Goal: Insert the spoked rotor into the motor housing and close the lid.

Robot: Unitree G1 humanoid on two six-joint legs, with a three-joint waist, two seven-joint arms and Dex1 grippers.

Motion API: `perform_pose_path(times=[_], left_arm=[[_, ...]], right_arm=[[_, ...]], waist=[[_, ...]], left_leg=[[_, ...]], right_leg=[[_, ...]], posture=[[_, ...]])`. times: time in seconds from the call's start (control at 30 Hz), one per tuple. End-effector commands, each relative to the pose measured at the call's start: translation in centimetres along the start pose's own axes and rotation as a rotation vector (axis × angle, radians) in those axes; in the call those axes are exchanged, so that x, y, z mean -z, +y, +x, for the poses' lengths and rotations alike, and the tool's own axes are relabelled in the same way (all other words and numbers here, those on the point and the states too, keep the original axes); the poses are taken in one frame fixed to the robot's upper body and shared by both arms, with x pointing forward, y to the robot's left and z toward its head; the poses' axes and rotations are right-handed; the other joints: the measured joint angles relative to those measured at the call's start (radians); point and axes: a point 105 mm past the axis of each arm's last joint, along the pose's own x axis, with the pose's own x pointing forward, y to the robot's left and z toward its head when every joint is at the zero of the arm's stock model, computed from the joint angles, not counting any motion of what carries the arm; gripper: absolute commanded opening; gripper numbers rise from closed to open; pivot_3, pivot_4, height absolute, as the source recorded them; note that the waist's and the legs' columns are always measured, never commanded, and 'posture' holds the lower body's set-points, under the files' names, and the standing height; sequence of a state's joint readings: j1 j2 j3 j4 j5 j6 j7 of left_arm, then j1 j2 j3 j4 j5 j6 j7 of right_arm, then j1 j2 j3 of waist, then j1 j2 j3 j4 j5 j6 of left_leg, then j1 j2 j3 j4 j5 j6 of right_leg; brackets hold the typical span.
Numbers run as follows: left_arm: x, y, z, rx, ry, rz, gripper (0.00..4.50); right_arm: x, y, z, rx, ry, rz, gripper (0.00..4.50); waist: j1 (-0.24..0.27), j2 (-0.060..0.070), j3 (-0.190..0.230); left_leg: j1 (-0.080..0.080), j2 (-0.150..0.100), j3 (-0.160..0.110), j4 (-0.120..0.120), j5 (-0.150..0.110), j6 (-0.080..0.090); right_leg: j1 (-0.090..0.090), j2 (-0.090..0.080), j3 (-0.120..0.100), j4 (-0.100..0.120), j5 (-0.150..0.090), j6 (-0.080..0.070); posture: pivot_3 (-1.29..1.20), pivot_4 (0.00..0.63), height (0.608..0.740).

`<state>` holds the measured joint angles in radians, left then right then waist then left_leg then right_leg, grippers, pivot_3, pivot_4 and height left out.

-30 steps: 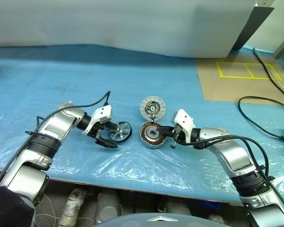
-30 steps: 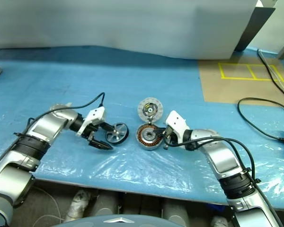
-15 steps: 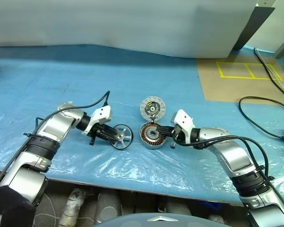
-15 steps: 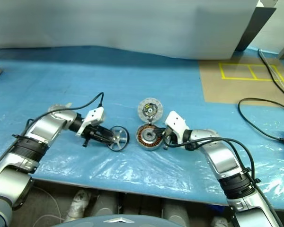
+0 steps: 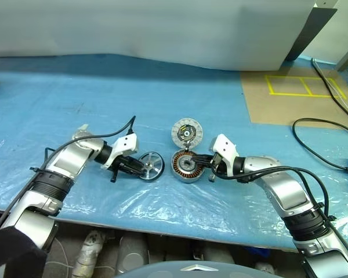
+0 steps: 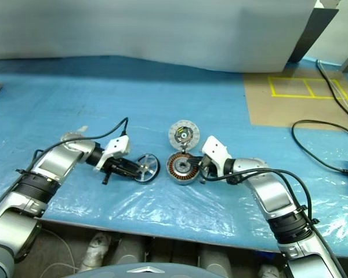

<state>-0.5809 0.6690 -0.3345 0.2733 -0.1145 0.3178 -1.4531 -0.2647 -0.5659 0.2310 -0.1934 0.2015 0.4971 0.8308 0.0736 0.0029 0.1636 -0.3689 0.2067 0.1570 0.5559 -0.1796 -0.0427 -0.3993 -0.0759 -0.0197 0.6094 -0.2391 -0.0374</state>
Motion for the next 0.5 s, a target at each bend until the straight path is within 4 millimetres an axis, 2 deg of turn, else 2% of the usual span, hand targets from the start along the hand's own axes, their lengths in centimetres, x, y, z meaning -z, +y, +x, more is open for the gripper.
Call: perform_pose_path(times=[0.03,0.13,0.3,0.5], left_arm=[[-0.6,0.1,-0.4,-0.019,-0.013,0.029,0.72],[-0.6,0.2,-0.3,-0.025,-0.014,0.042,0.02],[-0.4,0.7,-0.2,-0.068,0.013,0.071,0.02],[-0.8,-0.3,-1.0,-0.041,-0.010,0.104,0.02]], right_arm=[[1.5,-0.1,0.0,0.007,0.065,0.020,0.00],[1.6,-0.2,0.0,0.009,0.066,0.021,0.00],[1.6,-0.1,0.0,0.008,0.065,0.023,0.00],[1.5,0.0,-0.1,0.009,0.058,0.033,0.00]], waist=[[0.000,0.000,0.000],[0.000,0.000,0.000],[0.000,0.000,0.000],[-0.001,0.000,0.000]], left_leg=[[0.000,0.000,0.000,0.000,0.000,0.000],[0.000,0.000,0.000,0.000,0.000,0.000],[0.000,0.000,0.000,0.000,0.000,0.000],[0.000,0.000,0.000,0.000,0.000,0.000]], right_leg=[[0.000,0.000,0.000,0.000,0.000,0.000],[0.000,0.000,0.000,0.000,0.000,0.000],[0.000,0.000,0.000,0.000,0.000,0.000],[0.000,0.000,0.000,0.000,0.000,0.000]], posture=[[0.00,0.150,0.740],[0.00,0.150,0.740],[0.00,0.150,0.740],[0.00,0.150,0.740]])
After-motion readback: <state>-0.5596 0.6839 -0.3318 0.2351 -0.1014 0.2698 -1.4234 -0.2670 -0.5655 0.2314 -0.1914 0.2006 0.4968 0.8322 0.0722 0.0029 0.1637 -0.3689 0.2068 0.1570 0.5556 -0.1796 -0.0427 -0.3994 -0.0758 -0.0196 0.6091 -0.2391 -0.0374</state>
